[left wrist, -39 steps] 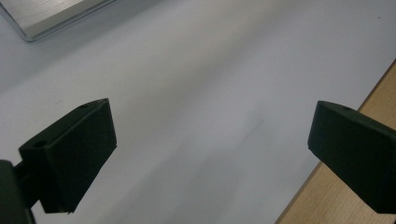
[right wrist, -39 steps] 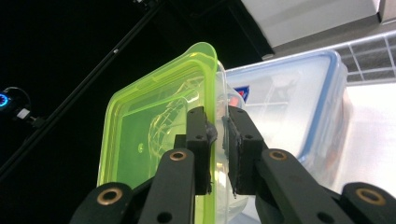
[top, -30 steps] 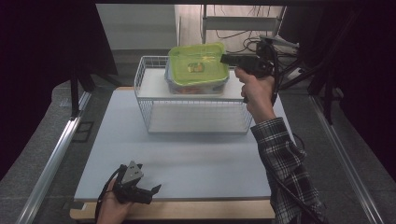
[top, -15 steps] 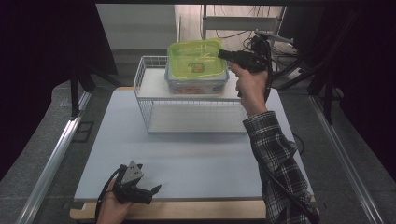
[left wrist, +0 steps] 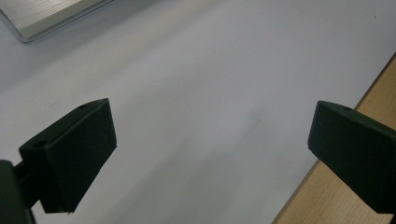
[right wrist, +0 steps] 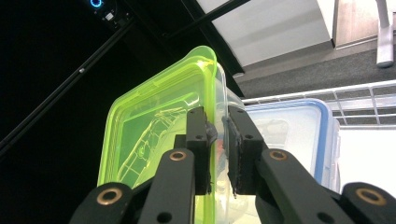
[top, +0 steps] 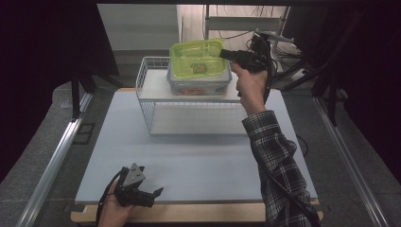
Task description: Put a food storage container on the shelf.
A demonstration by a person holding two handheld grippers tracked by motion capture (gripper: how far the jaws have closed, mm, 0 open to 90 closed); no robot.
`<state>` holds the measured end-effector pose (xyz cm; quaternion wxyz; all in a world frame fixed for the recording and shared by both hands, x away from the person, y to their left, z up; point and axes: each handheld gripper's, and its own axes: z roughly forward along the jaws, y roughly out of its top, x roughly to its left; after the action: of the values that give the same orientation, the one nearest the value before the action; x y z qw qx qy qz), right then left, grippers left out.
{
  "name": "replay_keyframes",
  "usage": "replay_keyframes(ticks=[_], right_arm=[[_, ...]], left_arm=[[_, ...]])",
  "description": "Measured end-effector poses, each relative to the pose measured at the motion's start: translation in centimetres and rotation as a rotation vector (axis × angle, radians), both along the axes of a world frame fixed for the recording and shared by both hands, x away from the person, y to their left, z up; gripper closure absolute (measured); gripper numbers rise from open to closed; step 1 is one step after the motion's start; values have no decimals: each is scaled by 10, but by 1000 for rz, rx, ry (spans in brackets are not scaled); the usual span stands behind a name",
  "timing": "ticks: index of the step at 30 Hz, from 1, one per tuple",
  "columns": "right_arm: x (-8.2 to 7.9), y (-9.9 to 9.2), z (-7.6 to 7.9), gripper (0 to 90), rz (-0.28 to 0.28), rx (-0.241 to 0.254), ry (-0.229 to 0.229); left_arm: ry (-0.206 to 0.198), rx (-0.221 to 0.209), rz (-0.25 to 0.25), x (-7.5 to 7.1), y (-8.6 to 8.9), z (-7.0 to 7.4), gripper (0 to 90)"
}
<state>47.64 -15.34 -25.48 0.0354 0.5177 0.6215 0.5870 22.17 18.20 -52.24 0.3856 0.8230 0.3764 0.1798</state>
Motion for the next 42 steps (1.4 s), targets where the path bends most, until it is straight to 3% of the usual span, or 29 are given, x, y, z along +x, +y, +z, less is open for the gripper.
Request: replay_keyframes(ticks=[7,24,34,42], right_arm=[[0,4,-1,795,0,-29,-6],[0,10,-1,745,-34,-167,-39],[3,11,-5,693,-42,-186,-38],[8,12,-7,658,-52,-167,-27]], left_arm=[[1,3,-2,0,0,0,9],[3,8,-5,0,-1,-1,9],[5,8,-7,0,-2,-1,9],[7,8,-9,0,-2,-1,9]])
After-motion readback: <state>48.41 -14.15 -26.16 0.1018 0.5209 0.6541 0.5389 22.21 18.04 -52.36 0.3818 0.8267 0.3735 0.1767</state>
